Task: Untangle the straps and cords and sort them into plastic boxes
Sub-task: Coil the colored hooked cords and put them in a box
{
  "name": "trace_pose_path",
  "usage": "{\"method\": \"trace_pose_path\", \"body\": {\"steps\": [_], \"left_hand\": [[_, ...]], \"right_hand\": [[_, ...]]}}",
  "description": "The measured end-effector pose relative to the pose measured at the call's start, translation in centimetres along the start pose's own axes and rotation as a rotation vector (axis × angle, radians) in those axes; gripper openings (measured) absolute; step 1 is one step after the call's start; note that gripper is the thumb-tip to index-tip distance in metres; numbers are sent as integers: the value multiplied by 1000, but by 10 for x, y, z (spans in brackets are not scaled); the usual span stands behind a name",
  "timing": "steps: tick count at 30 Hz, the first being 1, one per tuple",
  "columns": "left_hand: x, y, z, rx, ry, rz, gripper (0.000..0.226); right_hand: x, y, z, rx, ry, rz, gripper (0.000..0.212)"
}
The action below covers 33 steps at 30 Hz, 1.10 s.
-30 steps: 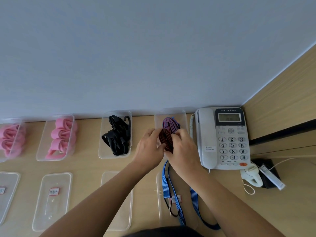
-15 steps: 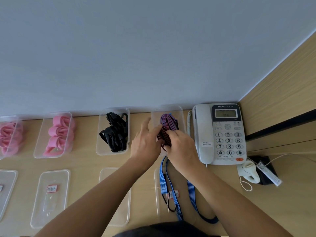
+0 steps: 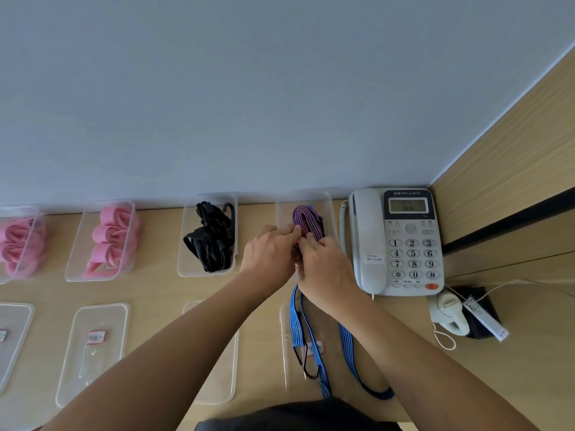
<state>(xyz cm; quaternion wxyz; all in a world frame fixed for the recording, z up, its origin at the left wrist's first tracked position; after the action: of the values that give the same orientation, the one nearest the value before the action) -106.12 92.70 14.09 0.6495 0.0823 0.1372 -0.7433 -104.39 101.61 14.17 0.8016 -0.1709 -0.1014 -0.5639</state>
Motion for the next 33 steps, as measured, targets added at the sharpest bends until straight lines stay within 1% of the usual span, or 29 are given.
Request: {"method": "trace_pose_path", "body": {"steps": [2,3,5,7,9,10,12,14,15,16,18,20,23,25,26,28,31,33], "left_hand": [[-1,2,-5,27,16,-8,51],[-2,4,-5,37,27,-10,53],[-6,9,6,-28,84,-23,55],[-10,22,24,-170,157,-40,53],[-9,41,39,-315,188,-52,48],[-5,52,43,-355,207,-42,44],[5,73,45,-380,267,12,36],[14,90,38,-318,307,89,26],[17,97,30,-249,315,138,22],[20,103,20,-164,316,192,20],[22,112,-2,-18,289,298,30],[22,119,-19,73,247,379,42],[19,125,-31,142,204,435,42],[19,126,-34,168,169,454,36],[18,127,-34,185,129,443,35],[15,127,-34,214,71,424,40],[8,127,-33,225,53,426,50],[2,127,-32,240,23,410,43]], "right_hand": [[-1,6,-10,114,64,22,57],[-2,8,-10,137,55,23,60],[-1,11,2,95,-67,-7,61],[-3,18,25,-64,-196,-44,54],[-9,35,48,-295,-244,-84,39],[-12,46,57,-386,-257,-102,32],[-14,69,64,-474,-284,-114,18],[-12,91,60,-436,-274,-119,8],[-10,101,53,-369,-253,-133,6],[-10,111,44,-283,-228,-160,10],[-11,131,22,-104,-182,-239,23],[-12,146,6,28,-105,-297,34],[-11,160,-8,173,51,-320,30],[-12,164,-8,188,55,-345,22],[-12,165,-5,178,54,-358,21],[-14,167,0,170,64,-392,22],[-12,171,13,81,27,-452,16],[-14,179,22,17,60,-482,18]]}}
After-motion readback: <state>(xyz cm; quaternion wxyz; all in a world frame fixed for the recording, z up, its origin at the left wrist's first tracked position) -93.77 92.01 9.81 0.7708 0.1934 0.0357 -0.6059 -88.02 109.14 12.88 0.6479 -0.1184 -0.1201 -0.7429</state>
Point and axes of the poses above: each hand's wrist, its own y-axis away from the middle knuckle, its own z-axis out of the back of the hand, x = y × z, the point moved 9 cm from there along -y, towards the middle knuckle, and after that the axes turned 12 degrees about -x, right-handed, at the moved point
